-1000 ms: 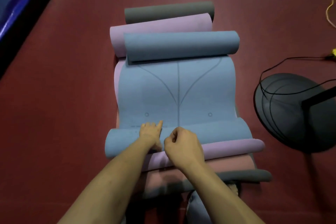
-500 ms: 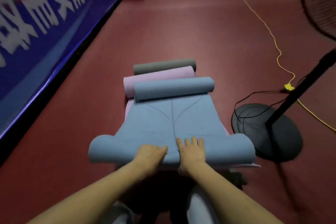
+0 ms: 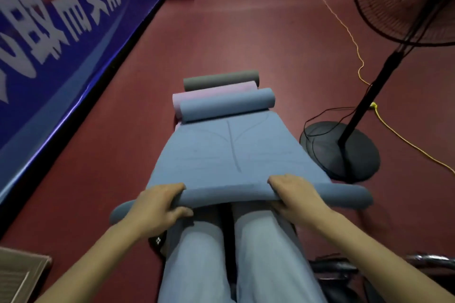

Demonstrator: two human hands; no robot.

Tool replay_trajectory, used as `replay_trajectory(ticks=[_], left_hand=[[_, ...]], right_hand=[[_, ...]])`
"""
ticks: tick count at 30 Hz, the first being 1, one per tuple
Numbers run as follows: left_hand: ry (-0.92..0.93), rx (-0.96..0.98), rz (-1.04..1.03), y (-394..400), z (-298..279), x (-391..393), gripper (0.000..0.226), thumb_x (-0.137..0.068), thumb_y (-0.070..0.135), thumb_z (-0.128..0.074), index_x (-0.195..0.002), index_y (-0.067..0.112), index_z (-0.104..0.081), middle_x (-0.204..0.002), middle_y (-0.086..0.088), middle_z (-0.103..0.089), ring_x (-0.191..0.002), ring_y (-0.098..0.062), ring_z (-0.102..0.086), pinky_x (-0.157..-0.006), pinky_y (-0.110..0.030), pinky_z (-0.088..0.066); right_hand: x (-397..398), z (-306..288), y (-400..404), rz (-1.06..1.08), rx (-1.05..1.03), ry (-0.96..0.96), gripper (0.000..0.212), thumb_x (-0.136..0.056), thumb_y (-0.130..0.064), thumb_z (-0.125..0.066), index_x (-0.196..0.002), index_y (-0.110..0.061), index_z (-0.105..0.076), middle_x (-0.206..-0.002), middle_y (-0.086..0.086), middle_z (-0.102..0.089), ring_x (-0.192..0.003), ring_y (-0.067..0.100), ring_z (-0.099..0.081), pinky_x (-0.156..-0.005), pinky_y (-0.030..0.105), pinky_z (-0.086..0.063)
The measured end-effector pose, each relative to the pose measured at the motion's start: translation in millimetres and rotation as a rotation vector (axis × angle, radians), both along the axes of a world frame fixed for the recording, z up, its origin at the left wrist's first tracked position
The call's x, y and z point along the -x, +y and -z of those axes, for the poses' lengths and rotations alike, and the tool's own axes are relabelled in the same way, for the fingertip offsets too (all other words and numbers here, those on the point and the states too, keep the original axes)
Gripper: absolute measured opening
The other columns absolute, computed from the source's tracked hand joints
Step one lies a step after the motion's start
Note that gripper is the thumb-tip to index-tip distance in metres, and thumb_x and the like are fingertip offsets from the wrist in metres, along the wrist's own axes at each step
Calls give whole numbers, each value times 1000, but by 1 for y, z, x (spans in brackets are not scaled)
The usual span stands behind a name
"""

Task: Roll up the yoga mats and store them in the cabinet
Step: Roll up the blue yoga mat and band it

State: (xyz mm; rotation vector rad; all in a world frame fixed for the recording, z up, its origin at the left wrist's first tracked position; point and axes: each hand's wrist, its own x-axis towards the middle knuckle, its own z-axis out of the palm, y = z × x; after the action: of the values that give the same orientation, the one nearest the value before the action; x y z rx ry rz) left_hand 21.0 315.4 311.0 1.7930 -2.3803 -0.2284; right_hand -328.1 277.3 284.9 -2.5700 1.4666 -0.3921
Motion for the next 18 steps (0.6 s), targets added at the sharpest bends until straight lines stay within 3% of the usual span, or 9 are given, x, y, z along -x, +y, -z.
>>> replay_trajectory(ticks=[2,4,7,10,13,15,18], left_hand=[[40,148,30,24,9,-1,39,-73,64,-56,-75,26,-50,-63,16,-48,-60,-16,-51,-50,-19,-25],[88,258,18,36,2,-2,37,-78,64,-56,-77,28,-52,-66,15,-51,-59,-13,-47,-51,-21,-30],[106,59,-43,55,19,-5,56,-91,80,-28,-79,29,-47,-70,14,-51,-64,-6,-49,-56,-34,-40],[158,-4,-149,70,49,2,77,-85,90,-6,-73,24,-45,-64,10,-51,-61,-5,-47,-54,-29,-33],[264,-34,-294,68,52,5,61,-80,89,-26,-85,35,-54,-66,12,-58,-62,-2,-53,-55,-24,-35],[349,-55,-300,66,54,11,45,-78,78,-43,-99,41,-56,-80,17,-61,-74,-3,-58,-63,-28,-39],[333,171,-195,67,58,25,21,-82,58,-60,-87,38,-64,-93,21,-51,-89,-9,-51,-77,-38,-32]], right_hand=[[3,7,25,-11,52,-54,38,-68,-25,-73,-84,-23,-38,-77,-3,-52,-67,30,-54,-53,38,-36],[5,-13,40,55,103,-206,33,-71,-29,-77,-83,-23,-47,-76,-7,-50,-70,21,-50,-58,37,-39],[5,-17,58,26,-26,-374,30,-86,-49,-70,-101,-28,-55,-91,-18,-55,-79,4,-50,-71,28,-40],[-1,2,59,-37,-62,-427,27,-92,-50,-64,-106,-29,-54,-93,-28,-50,-72,-1,-48,-66,27,-35],[-6,6,55,-53,141,-388,24,-93,-38,-71,-86,-19,-59,-88,-18,-52,-74,10,-49,-66,35,-39],[-5,11,56,-35,211,-311,26,-90,-36,-74,-79,-18,-60,-96,-8,-61,-91,19,-56,-75,39,-43],[1,18,65,-7,205,-202,26,-83,-41,-77,-76,-22,-60,-112,-8,-64,-118,25,-52,-90,38,-33]])
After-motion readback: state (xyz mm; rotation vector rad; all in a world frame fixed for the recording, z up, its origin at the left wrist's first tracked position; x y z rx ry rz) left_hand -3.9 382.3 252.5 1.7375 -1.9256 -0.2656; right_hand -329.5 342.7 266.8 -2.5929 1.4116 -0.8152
